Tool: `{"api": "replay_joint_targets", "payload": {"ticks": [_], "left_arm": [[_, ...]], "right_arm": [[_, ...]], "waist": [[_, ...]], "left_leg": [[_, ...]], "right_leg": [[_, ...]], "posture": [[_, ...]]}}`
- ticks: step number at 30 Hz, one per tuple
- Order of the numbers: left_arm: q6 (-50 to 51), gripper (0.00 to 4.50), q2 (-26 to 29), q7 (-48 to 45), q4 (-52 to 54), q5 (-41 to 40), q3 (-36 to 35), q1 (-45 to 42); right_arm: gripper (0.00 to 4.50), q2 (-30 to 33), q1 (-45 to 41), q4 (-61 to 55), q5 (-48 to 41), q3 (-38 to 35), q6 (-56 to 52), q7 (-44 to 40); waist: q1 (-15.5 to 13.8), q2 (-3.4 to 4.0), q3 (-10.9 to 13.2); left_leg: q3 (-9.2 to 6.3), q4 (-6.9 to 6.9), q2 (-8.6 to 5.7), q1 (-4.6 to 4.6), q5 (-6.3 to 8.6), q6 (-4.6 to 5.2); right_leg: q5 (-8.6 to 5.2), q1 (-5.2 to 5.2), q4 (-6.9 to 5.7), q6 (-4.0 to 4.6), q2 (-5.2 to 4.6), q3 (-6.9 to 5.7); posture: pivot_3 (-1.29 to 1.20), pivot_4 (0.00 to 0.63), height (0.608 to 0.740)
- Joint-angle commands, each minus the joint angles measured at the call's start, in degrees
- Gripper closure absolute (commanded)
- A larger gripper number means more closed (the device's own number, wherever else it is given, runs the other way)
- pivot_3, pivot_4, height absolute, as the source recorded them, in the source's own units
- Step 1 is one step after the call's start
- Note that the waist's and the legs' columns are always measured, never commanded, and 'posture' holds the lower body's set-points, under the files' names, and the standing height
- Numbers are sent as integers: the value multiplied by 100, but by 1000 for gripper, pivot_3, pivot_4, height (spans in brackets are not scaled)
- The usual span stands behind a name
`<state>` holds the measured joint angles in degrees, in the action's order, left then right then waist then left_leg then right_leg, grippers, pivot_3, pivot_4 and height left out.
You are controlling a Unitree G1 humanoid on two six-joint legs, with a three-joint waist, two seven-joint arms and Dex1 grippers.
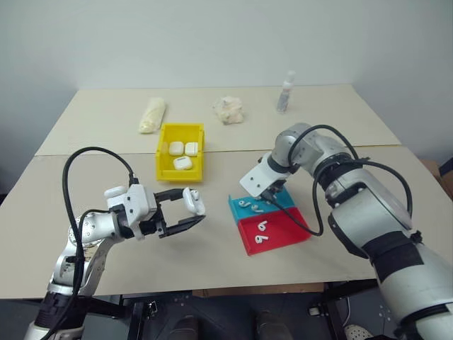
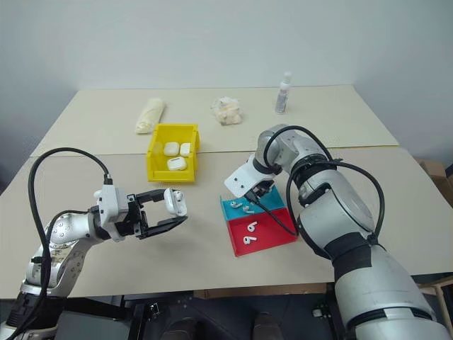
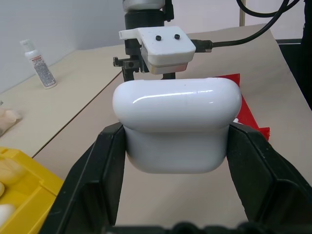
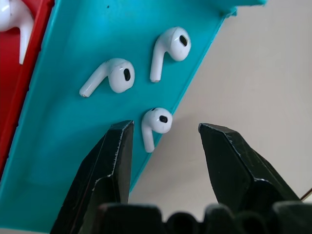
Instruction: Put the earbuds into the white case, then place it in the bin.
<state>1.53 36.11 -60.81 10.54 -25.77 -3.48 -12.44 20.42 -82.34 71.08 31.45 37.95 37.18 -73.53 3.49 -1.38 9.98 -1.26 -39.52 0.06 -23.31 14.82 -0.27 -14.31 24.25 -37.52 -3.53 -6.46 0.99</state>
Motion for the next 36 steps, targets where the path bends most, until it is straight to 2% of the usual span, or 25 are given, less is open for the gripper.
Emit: {"api": "replay_joint_targets", "payload": {"ticks": [1, 12, 14, 29, 32, 36], "left_arm": [[-20, 1719, 39, 32, 210, -13, -56, -18], [-36, 1719, 43, 21, 161, -1, -55, -39], [-24, 1719, 44, 28, 161, 2, -51, -43], [-38, 1719, 27, 42, 169, 5, -46, -26], [-39, 1719, 30, 40, 160, 7, -49, -29], [-41, 1719, 37, 26, 157, -2, -55, -20]], "right_arm": [[1931, -23, -111, 23, 93, -43, 105, 147], [1931, -72, -19, 81, 150, -85, 251, 208], [2297, -72, 1, 81, 162, -88, 285, 259], [2297, -126, 35, 124, 241, -59, 313, 336], [2819, -112, 53, 127, 252, -51, 347, 338], [2819, -95, 77, 125, 323, -24, 345, 424]], "waist": [[19, 0, 0], [48, 0, 0], [48, 0, 0], [48, 0, 0], [50, 0, 0], [48, 0, 0]], "left_leg": [[0, 1, 0, 1, 0, 0], [0, 10, 0, 5, 0, 0], [0, 10, 0, 5, 0, 0], [0, 11, 0, 6, -2, -3], [0, 11, 1, 6, -2, -3], [0, 11, 0, 6, -2, -3]], "right_leg": [[0, 0, -1, 0, 0, 0], [0, 2, -2, 0, 0, 0], [0, 1, -2, 0, 0, 0], [0, 2, -3, 0, 0, 0], [0, 2, -3, 1, 0, 0], [0, 2, -3, 1, 0, 0]], "posture": [[0, 150, 740], [0, 150, 740], [0, 150, 740], [0, 150, 740], [0, 150, 740], [0, 150, 740]]}}
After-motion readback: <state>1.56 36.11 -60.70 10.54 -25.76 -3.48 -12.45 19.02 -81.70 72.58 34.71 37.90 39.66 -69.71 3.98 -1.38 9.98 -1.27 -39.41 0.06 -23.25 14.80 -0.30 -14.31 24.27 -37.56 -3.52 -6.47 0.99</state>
